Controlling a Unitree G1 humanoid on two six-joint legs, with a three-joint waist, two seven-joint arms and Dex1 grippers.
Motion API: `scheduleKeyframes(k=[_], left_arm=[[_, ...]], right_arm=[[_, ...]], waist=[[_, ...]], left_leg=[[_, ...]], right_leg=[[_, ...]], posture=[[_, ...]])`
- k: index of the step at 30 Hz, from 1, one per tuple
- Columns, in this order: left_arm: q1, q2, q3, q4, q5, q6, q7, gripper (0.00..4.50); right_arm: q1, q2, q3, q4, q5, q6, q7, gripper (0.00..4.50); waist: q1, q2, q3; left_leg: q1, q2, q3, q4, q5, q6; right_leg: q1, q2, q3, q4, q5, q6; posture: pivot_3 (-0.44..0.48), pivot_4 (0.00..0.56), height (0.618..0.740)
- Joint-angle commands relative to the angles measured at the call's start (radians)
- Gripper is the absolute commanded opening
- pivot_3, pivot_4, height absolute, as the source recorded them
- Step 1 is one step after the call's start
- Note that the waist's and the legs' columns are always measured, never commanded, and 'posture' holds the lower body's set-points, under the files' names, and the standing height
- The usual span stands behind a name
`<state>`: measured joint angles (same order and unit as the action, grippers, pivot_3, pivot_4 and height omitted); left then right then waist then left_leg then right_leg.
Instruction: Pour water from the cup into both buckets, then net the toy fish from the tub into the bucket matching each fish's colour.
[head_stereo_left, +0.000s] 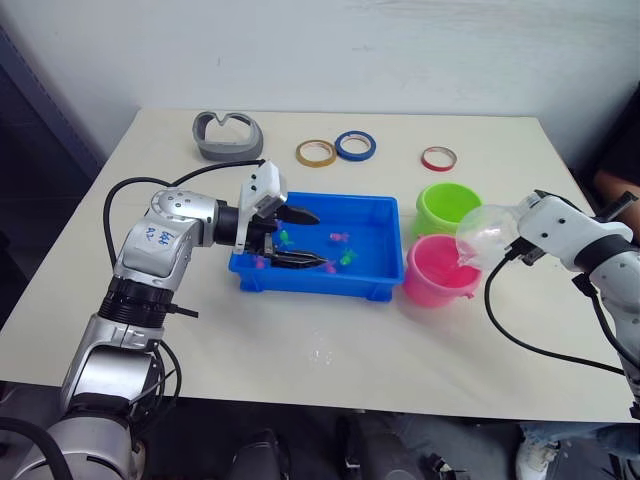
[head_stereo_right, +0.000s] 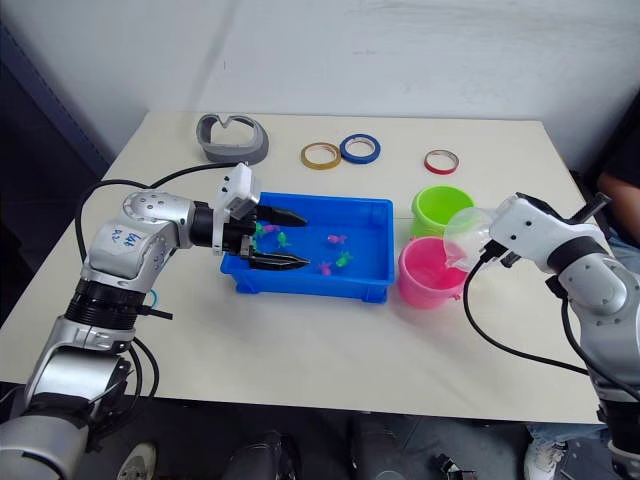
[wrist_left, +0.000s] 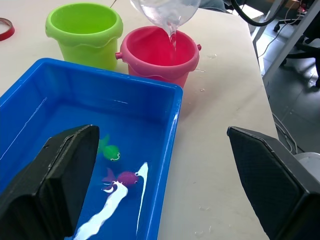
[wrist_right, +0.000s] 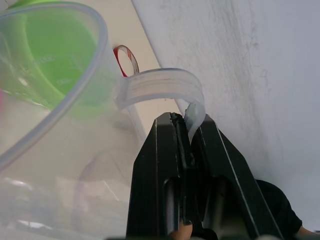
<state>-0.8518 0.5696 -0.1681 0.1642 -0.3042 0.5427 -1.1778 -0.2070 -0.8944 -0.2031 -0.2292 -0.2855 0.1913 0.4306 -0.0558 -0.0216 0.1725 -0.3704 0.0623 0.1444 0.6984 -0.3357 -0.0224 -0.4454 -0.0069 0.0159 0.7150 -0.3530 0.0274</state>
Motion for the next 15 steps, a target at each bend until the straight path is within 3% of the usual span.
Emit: scheduleKeyframes(k=[1, 15], left_arm=[[-0.001, 0.005, 0.013, -0.033, -0.005, -0.011, 0.002, 4.5], [0.0, 0.006, 0.014, -0.039, -0.007, -0.007, 0.007, 4.5]], right_arm=[[-0.033, -0.022, -0.019, -0.013, -0.026, -0.034, -0.019, 0.05], [-0.055, -0.013, -0.011, 0.009, -0.079, -0.094, -0.029, 0.05]], waist=[[0.0, 0.0, 0.0], [0.0, 0.0, 0.0]], left_leg=[[0.0, 0.0, 0.0, 0.0, 0.0, 0.0], [0.0, 0.0, 0.0, 0.0, 0.0, 0.0]], right_leg=[[0.0, 0.0, 0.0, 0.0, 0.0, 0.0], [0.0, 0.0, 0.0, 0.0, 0.0, 0.0]], posture=[[0.0, 0.15, 0.693], [0.0, 0.15, 0.693]])
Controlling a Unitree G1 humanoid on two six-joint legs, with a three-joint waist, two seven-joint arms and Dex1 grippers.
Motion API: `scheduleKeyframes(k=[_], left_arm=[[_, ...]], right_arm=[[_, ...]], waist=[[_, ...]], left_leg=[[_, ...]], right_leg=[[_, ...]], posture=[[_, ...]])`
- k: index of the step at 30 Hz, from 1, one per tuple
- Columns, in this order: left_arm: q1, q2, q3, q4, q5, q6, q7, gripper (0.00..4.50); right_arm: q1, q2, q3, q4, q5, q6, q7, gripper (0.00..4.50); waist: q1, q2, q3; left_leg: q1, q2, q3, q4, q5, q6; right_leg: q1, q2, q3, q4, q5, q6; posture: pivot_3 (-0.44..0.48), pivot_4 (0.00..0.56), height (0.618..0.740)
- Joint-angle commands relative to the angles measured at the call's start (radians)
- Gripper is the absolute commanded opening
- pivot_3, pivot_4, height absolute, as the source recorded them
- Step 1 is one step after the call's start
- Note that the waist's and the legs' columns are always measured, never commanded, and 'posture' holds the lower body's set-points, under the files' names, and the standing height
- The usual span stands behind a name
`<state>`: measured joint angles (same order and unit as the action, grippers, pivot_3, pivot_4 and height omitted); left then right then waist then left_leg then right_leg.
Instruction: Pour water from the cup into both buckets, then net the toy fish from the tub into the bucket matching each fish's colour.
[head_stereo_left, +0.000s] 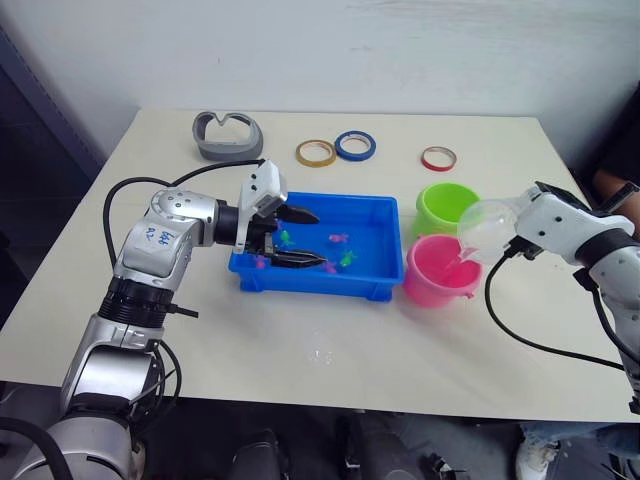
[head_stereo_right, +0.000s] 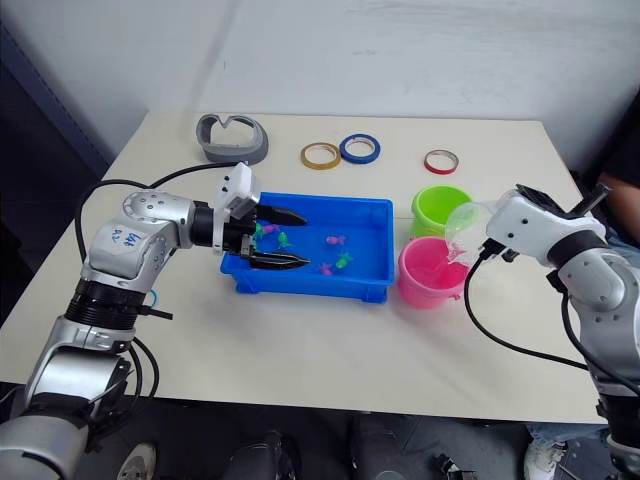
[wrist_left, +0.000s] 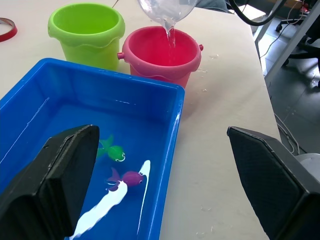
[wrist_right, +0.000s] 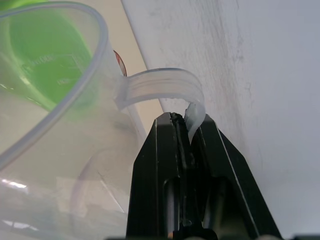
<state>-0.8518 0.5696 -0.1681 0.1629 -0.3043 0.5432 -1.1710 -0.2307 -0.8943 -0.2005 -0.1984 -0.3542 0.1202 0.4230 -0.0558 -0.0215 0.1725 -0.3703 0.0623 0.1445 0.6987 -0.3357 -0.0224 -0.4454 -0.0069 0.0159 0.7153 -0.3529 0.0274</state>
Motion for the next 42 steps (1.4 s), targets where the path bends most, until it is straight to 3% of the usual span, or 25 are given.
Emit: scheduleKeyframes(k=[1, 12, 19, 29, 42], left_arm=[[0.0, 0.006, 0.014, -0.038, -0.007, -0.007, 0.001, 4.5], [0.006, 0.008, 0.015, -0.048, -0.009, -0.003, 0.004, 4.5], [0.009, 0.012, 0.017, -0.057, -0.009, 0.004, 0.005, 4.5], [0.011, 0.016, 0.046, -0.074, -0.032, 0.037, 0.024, 4.5], [-0.007, 0.014, 0.118, -0.03, -0.009, 0.015, 0.155, 4.5]], right_arm=[[-0.032, -0.012, -0.014, -0.02, -0.012, -0.025, -0.021, 0.05], [-0.035, 0.002, -0.018, -0.022, -0.008, -0.033, -0.008, 0.05], [-0.068, 0.075, -0.054, -0.031, 0.125, 0.16, 0.061, 0.05], [-0.19, 0.144, -0.106, 0.033, 0.237, 0.356, 0.012, 0.05], [-0.404, 0.152, 0.03, 0.345, 0.138, 0.197, -0.175, 0.05]], waist=[[0.0, 0.0, 0.0], [0.0, 0.0, 0.0], [0.0, 0.0, 0.0], [-0.001, 0.0, 0.0], [-0.003, 0.0, 0.0]], left_leg=[[0.0, 0.0, 0.0, 0.0, 0.0, 0.0], [0.0, 0.0, 0.0, 0.0, 0.0, 0.0], [0.0, 0.0, 0.0, 0.001, 0.0, 0.0], [0.0, 0.0, 0.0, 0.001, 0.0, 0.0], [0.0, 0.0, 0.001, 0.001, 0.0, 0.0]], right_leg=[[0.0, 0.0, 0.0, 0.0, 0.0, 0.0], [0.0, 0.0, 0.0, 0.0, 0.0, 0.0], [0.0, 0.0, 0.0, 0.001, 0.0, 0.0], [0.0, 0.0, 0.0, 0.001, 0.0, 0.0], [-0.001, 0.0, 0.0, 0.002, 0.0, 0.0]], posture=[[0.0, 0.15, 0.693], [0.0, 0.15, 0.693], [0.0, 0.15, 0.693], [0.0, 0.15, 0.693], [0.0, 0.15, 0.693]])
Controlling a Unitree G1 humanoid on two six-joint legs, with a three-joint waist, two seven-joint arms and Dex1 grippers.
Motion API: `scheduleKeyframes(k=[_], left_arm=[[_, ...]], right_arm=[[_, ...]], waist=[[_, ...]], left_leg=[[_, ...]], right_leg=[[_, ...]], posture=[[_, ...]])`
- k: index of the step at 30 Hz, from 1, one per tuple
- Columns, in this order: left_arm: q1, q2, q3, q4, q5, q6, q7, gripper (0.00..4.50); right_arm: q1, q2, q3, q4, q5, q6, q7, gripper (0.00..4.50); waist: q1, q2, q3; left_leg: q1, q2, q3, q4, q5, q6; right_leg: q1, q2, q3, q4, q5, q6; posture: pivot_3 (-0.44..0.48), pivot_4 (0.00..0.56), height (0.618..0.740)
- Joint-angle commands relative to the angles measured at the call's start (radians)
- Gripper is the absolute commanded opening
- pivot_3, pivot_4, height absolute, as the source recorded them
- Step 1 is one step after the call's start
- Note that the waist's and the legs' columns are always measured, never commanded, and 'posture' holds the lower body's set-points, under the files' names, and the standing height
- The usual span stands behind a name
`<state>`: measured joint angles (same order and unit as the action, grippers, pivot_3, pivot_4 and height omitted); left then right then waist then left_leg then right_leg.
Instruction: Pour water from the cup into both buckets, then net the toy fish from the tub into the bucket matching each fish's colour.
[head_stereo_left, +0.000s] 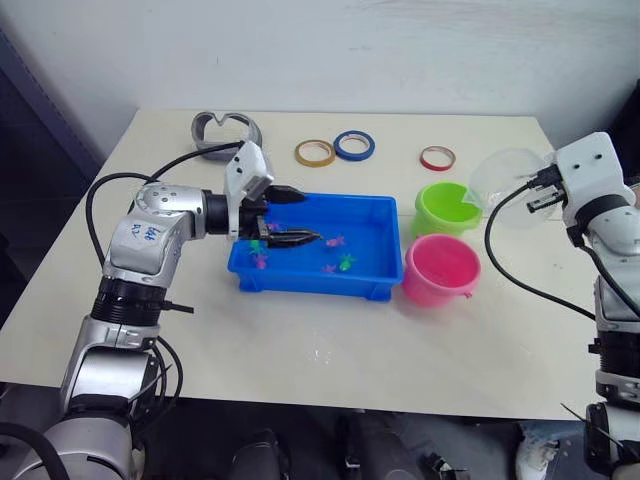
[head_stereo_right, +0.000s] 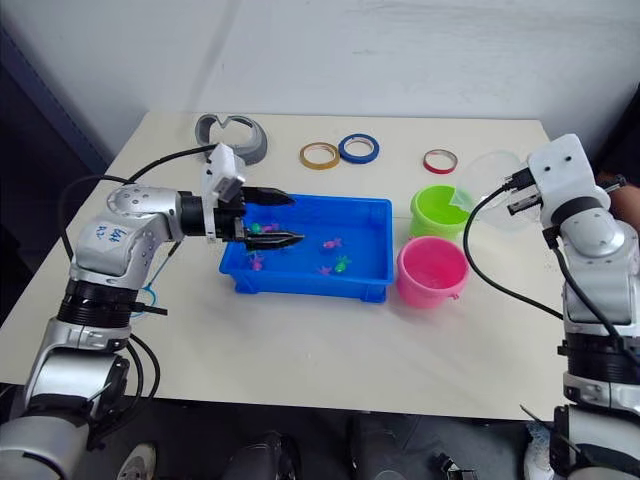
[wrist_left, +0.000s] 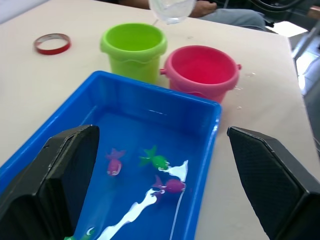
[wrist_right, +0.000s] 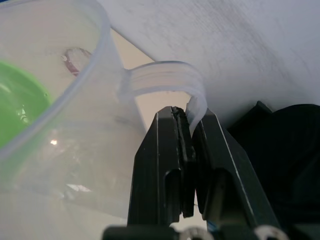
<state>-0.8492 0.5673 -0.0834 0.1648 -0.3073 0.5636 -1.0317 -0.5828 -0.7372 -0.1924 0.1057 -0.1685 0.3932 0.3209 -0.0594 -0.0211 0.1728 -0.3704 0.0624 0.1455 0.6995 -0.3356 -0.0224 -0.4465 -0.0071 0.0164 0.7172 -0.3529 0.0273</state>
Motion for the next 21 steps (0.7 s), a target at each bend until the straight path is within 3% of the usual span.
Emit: scheduleKeyframes(k=[1, 10, 21], left_arm=[[-0.006, 0.02, 0.035, -0.039, -0.008, -0.002, 0.018, 4.5], [0.021, 0.046, 0.042, -0.08, -0.023, 0.019, 0.028, 4.5], [0.004, 0.018, 0.022, -0.06, -0.012, 0.011, 0.023, 4.5]], right_arm=[[-0.057, -0.005, 0.028, 0.051, -0.052, -0.083, -0.084, 0.05], [-0.025, -0.009, 0.02, -0.022, -0.065, -0.048, -0.129, 0.05], [-0.05, -0.014, 0.094, -0.046, -0.212, -0.004, -0.23, 0.05]], waist=[[0.0, 0.0, 0.0], [0.0, 0.001, 0.001], [0.0, 0.001, 0.001]], left_leg=[[0.0, 0.0, 0.0, 0.0, 0.0, 0.0], [0.0, 0.0, 0.001, 0.0, 0.0, 0.0], [0.0, 0.0, 0.001, 0.0, 0.0, 0.0]], right_leg=[[0.0, 0.0, 0.0, 0.0, 0.0, 0.0], [-0.001, 0.0, 0.001, 0.001, 0.0, 0.0], [-0.002, 0.0, 0.001, 0.001, 0.0, 0.0]], posture=[[0.0, 0.15, 0.693], [0.0, 0.15, 0.693], [0.0, 0.15, 0.693]])
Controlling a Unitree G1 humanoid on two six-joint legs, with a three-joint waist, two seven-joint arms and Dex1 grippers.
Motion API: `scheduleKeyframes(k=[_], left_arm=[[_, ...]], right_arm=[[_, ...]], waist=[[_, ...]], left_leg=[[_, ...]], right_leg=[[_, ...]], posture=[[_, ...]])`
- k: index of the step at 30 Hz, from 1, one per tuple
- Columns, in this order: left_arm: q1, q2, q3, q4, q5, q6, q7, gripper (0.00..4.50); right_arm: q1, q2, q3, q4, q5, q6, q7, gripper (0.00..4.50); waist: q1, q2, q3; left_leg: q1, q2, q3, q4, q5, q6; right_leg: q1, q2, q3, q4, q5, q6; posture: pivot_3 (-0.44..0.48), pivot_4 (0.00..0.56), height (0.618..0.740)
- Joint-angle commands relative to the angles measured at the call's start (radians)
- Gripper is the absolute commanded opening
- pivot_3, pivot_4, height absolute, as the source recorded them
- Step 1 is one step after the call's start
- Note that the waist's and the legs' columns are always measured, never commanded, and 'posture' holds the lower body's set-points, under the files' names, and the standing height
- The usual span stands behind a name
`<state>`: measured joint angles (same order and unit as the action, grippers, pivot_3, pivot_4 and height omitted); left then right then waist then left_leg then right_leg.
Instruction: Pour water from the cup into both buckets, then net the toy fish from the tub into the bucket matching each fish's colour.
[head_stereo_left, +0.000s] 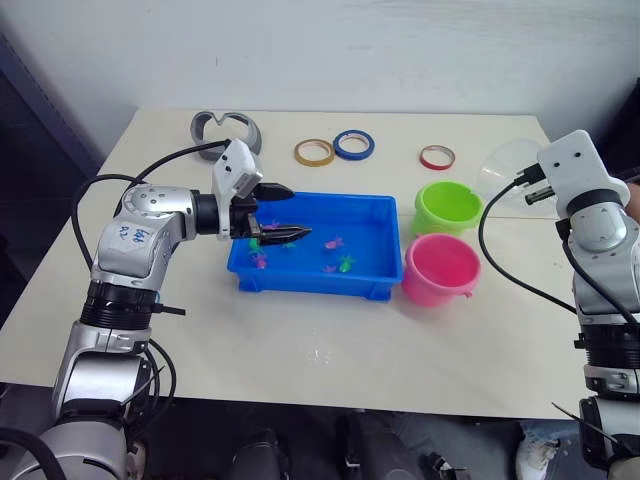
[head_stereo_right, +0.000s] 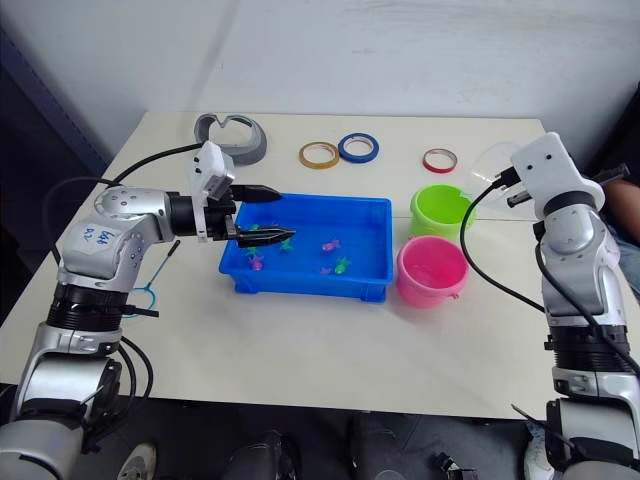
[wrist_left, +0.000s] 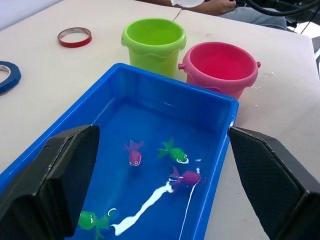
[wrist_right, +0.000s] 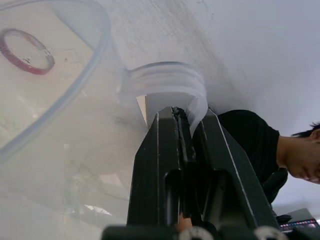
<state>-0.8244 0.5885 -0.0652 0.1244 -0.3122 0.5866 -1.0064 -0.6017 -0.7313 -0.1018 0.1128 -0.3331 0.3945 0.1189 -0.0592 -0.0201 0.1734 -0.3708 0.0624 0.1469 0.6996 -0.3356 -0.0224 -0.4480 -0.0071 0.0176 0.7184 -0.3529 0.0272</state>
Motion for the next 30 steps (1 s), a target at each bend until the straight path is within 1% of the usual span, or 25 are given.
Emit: scheduleKeyframes(k=[1, 15, 30], left_arm=[[-0.019, -0.004, 0.003, -0.02, -0.008, -0.012, -0.002, 4.5], [0.003, -0.004, 0.01, -0.045, -0.015, -0.002, 0.0, 4.5], [0.024, 0.002, 0.019, -0.074, -0.02, 0.016, 0.009, 4.5]], right_arm=[[-0.035, -0.016, 0.011, -0.054, -0.058, -0.002, -0.034, 0.05], [-0.074, -0.008, 0.119, -0.015, -0.215, -0.011, -0.101, 0.05], [-0.108, -0.006, 0.182, 0.023, -0.328, -0.03, -0.151, 0.05]], waist=[[-0.001, 0.0, 0.0], [-0.003, 0.0, 0.0], [-0.004, 0.0, 0.0]], left_leg=[[0.0, 0.0, 0.0, 0.0, 0.0, 0.0], [0.0, 0.0, 0.002, 0.0, 0.0, 0.0], [0.0, 0.0, 0.003, 0.0, 0.0, 0.0]], right_leg=[[0.0, 0.0, 0.0, 0.0, 0.0, 0.0], [-0.002, 0.0, 0.002, 0.002, 0.0, 0.0], [-0.003, 0.0, 0.003, 0.004, 0.0, 0.0]], posture=[[0.0, 0.15, 0.693], [0.0, 0.15, 0.693], [0.0, 0.15, 0.693]])
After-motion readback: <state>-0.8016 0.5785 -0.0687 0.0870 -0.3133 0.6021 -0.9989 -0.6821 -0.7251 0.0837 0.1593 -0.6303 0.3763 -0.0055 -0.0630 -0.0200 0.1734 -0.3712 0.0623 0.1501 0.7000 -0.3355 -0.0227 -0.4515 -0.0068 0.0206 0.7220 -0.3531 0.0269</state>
